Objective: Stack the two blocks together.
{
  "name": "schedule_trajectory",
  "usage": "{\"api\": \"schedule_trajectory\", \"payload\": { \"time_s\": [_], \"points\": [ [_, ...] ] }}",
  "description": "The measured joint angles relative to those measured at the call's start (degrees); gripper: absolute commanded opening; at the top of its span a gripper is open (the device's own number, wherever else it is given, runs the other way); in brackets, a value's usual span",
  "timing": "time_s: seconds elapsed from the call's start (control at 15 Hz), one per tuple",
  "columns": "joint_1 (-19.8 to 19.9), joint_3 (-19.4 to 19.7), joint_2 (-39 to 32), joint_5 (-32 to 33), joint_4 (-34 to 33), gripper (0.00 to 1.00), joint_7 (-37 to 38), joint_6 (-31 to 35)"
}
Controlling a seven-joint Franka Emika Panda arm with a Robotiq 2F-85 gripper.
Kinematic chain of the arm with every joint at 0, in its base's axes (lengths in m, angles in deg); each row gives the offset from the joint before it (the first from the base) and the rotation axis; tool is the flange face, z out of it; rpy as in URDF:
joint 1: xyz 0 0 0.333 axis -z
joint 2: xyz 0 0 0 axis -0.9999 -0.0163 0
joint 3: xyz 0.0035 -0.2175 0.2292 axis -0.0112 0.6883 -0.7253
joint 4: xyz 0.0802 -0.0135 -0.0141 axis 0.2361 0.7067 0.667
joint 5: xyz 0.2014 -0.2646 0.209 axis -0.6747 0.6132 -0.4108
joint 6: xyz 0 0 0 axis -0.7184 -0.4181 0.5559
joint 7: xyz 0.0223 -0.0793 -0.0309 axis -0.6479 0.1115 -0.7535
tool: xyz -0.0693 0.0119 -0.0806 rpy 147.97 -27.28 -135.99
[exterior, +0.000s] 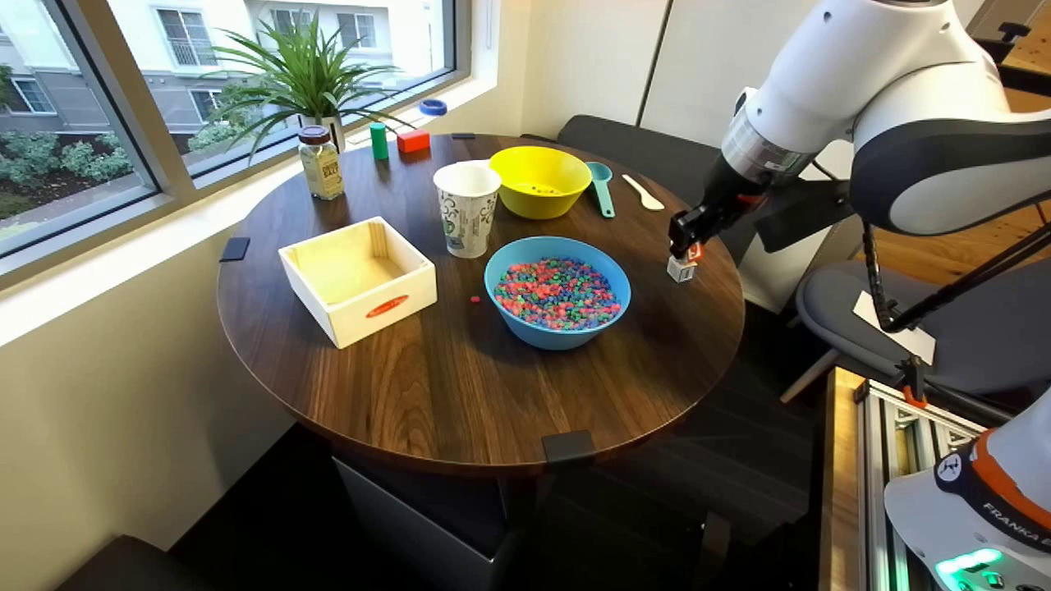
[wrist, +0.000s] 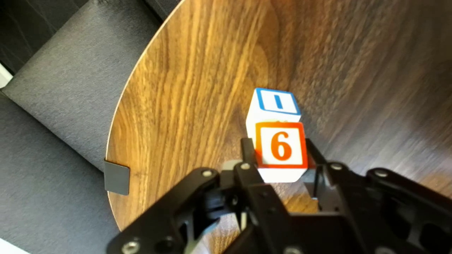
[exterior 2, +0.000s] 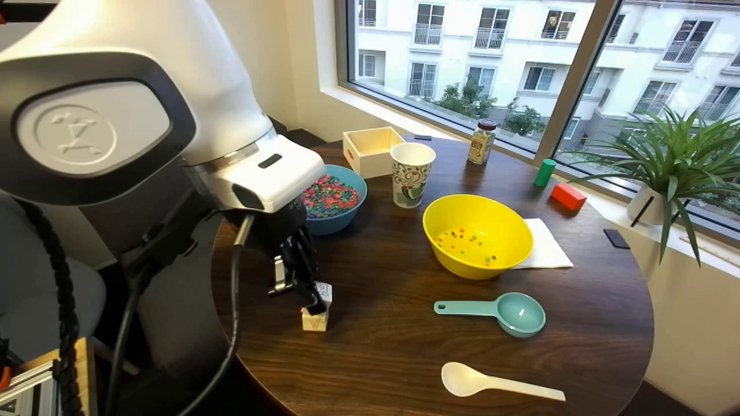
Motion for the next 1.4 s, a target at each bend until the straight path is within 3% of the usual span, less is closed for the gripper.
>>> {"api": "schedule_trajectory", "payload": {
  "time_s": [0.67,0.8,1.13,1.4],
  "points": [
    [0.06,-0.09,0.0,0.0,0.02,0.09,2.04,0.0],
    [0.06,-0.09,0.0,0.0,0.02,0.2,2.49,0.0],
    [0.06,-0.12,0.0,0.0,0.03,0.22,2.93,0.0],
    [0.06,-0.19,0.0,0.0,0.03,0.37,3.33,0.0]
  ]
}}
